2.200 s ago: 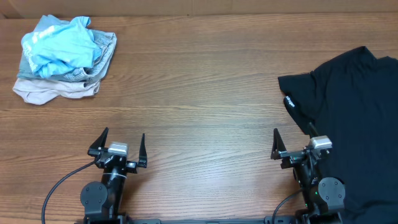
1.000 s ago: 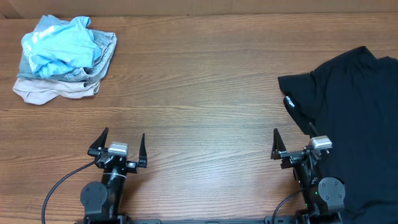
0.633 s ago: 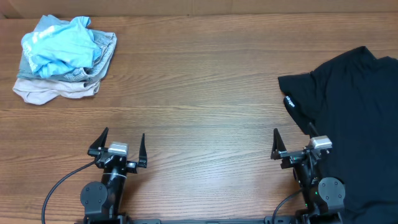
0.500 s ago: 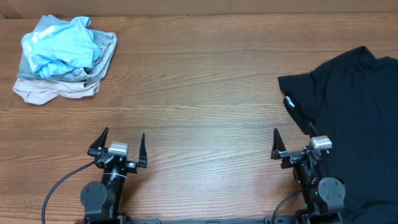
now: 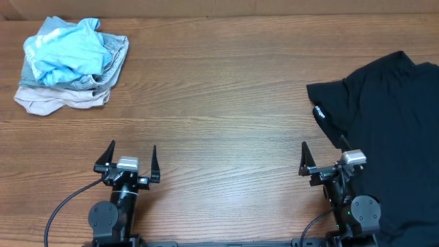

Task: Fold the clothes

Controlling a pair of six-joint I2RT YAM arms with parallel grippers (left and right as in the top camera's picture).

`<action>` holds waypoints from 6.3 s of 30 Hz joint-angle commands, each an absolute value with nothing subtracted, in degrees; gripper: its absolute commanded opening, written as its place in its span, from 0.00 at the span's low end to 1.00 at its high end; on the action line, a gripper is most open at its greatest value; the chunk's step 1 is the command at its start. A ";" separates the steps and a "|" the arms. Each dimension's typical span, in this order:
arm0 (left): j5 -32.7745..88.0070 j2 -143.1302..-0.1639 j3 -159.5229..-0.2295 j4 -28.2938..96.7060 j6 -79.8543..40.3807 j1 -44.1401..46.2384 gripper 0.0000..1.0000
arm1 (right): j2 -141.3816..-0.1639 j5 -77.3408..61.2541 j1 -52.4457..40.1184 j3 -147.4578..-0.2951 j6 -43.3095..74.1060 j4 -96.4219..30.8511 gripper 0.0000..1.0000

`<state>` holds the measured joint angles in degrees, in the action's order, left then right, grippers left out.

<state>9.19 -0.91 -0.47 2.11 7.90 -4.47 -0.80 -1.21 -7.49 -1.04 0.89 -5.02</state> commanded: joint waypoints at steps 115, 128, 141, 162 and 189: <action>24.05 -69.65 -75.59 62.67 -0.49 -4.10 1.00 | -102.06 -4.08 8.58 -79.07 6.68 -25.32 0.04; 24.05 -69.65 -75.59 62.76 -0.49 -4.10 1.00 | -103.33 -12.23 7.25 -77.41 -0.45 -37.12 0.40; 24.05 -69.65 -75.59 62.96 -0.49 -4.10 1.00 | -107.42 -0.30 5.85 -76.77 12.08 -50.02 0.35; 24.05 -69.65 -75.59 62.70 -0.47 -4.10 1.00 | -107.50 2.74 5.85 -71.09 7.05 -40.69 0.40; 23.81 -69.63 -77.10 61.47 -0.47 -4.27 1.00 | -107.37 0.10 9.87 -108.18 10.09 -64.69 0.04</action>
<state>22.98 -69.45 -74.52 61.87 0.10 -4.47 -108.27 2.09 10.09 -97.58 10.92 -61.73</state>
